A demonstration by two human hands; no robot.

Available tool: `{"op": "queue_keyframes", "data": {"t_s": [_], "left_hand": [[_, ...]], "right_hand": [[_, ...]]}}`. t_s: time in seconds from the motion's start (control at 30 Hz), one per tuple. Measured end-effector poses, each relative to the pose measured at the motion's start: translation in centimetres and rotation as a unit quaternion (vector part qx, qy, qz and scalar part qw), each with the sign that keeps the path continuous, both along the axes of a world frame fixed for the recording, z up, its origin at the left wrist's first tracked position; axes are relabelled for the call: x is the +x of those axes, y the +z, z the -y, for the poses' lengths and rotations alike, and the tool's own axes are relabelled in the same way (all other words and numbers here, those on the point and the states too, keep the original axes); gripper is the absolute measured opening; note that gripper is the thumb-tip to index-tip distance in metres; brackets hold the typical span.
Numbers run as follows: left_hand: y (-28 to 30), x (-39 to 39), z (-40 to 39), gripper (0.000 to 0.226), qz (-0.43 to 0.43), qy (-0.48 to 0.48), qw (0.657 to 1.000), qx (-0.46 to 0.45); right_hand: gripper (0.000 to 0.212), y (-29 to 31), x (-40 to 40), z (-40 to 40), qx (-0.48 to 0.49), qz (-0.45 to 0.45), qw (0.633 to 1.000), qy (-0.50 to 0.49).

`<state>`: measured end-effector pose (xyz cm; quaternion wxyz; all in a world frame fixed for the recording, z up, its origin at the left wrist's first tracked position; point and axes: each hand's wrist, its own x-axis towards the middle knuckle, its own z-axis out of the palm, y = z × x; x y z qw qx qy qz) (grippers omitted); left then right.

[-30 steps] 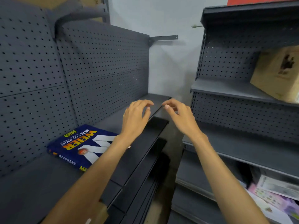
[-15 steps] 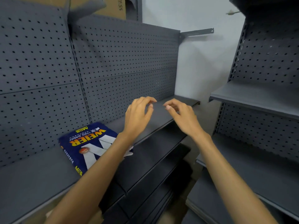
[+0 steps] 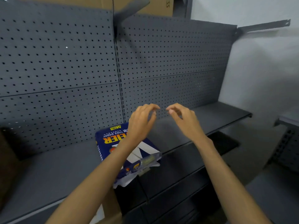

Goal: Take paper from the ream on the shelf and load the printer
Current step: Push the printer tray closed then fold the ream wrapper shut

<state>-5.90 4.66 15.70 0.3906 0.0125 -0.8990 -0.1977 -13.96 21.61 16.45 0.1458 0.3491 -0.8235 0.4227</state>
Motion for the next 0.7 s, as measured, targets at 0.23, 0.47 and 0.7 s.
{"op": "queue_keyframes", "data": {"t_s": [0.23,0.47,0.7], "left_hand": [[1.7,1.2,6.6,0.022,-0.006,0.056,0.998,-0.003],[1.6,2.8,11.2,0.014,-0.017,0.092,0.996,-0.011],[1.2,4.9,12.9,0.012,-0.006,0.133,0.991,-0.023]], "right_hand": [[0.022,1.7,-0.9,8.0,-0.014,-0.022,0.998,0.061],[0.021,2.4,-0.4,13.8,-0.024,-0.035,0.994,0.103],[0.019,1.8,0.4,16.4,-0.018,-0.032,0.989,0.147]]}}
